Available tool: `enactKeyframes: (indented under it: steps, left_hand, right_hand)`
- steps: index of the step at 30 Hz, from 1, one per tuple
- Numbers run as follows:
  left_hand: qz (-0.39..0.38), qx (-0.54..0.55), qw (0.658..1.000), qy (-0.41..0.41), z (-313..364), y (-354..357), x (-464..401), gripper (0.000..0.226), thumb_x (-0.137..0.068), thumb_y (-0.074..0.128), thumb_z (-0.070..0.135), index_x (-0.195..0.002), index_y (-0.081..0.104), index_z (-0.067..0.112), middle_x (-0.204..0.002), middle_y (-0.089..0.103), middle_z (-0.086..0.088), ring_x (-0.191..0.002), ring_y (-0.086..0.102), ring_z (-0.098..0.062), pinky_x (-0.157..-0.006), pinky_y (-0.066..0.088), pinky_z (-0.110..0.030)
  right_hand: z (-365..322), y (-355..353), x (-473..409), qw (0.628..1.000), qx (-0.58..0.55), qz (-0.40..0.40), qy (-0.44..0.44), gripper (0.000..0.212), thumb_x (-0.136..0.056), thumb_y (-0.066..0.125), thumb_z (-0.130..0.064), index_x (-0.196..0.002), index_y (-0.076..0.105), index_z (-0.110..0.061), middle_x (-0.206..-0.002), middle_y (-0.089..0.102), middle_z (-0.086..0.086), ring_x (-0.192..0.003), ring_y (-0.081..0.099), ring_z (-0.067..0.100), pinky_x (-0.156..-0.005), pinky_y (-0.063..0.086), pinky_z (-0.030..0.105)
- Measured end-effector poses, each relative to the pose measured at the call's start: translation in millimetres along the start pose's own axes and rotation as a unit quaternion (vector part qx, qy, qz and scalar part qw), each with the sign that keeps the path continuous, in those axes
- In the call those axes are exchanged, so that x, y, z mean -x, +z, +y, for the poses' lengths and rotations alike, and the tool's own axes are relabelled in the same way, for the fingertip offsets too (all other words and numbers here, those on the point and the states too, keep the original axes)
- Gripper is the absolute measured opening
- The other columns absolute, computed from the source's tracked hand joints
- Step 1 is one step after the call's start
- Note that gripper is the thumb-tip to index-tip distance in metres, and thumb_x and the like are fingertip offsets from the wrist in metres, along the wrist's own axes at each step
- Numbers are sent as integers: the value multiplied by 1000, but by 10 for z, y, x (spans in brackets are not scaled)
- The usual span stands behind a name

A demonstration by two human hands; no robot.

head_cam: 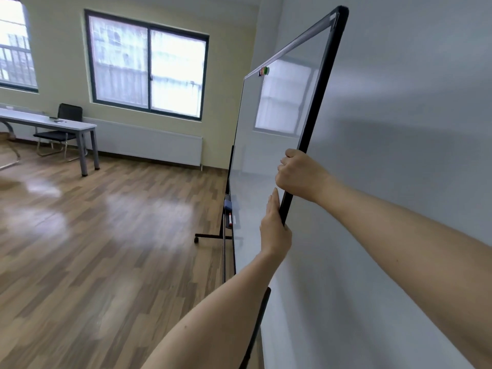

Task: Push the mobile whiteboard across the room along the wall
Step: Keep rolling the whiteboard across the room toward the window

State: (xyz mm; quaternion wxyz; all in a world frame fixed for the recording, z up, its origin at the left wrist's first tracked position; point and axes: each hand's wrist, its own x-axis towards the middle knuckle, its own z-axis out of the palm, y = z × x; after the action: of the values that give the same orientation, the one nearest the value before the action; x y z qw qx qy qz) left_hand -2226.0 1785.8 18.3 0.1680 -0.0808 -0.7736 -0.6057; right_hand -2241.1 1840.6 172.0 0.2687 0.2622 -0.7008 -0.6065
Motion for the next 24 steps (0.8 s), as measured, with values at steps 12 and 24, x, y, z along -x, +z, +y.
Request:
enactKeyframes:
  steps: [12, 24]
  left_hand:
    - [-3, 1, 1000, 1, -599, 224, -1664, 100, -73, 34, -23, -152, 11, 36, -146, 50, -6, -121, 56, -34, -98, 52, -48]
    - [-26, -20, 999, -7, -1230, 339, -3425, 98, -76, 37, -21, -152, 9, 34, -139, 52, -21, -124, 53, -40, -96, 52, -50]
  right_hand:
    - [43, 1214, -1257, 999, -7, 43, 1, 47, -45, 49, 6, -43, 8, -15, -35, 35, -8, -41, 26, 17, -57, 39, 20]
    - [88, 2378, -2712, 997, 0, -72, -5, 37, -56, 71, 3, -43, 56, -28, -41, 54, -13, -45, 31, 16, -65, 44, 22]
